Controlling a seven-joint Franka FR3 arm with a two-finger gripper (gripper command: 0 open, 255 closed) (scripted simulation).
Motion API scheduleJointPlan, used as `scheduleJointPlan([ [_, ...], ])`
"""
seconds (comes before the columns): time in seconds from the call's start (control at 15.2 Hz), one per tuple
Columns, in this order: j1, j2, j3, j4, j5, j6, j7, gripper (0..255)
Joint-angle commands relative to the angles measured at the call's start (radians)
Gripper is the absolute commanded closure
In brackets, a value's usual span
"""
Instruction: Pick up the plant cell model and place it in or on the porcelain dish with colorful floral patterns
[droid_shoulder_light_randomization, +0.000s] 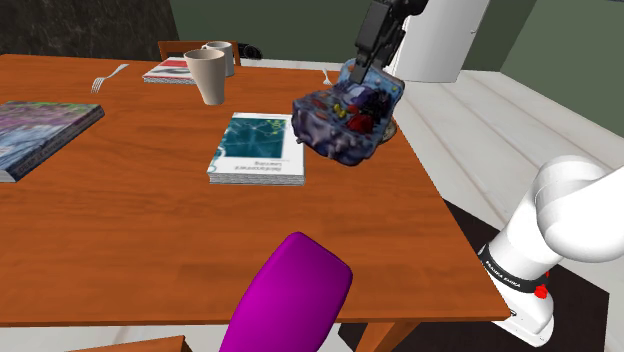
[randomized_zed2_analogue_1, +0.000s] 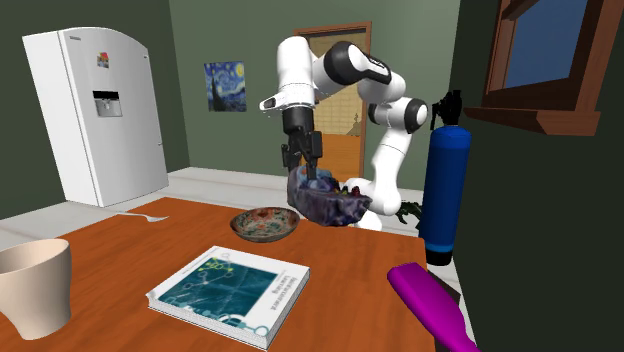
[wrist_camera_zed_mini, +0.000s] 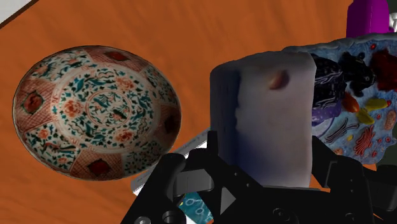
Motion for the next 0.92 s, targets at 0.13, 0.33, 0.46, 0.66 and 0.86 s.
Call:
scheduleJointPlan([
  [0.13, -0.021, 0.033, -0.061, 0.051, -0.023, -0.043, -0.061, 255],
  [0.33, -0.041, 0.072, -0.118, 0.098, -0.043, -0.076, -0.123, 255],
  [0.46, -0.053, 0.102, -0.155, 0.135, -0.054, -0.098, -0.164, 255],
  [0.66, -0.071, 0.155, -0.210, 0.199, -0.067, -0.134, -0.226, 255],
  [0.86, -0.088, 0.217, -0.264, 0.275, -0.075, -0.171, -0.287, 255],
])
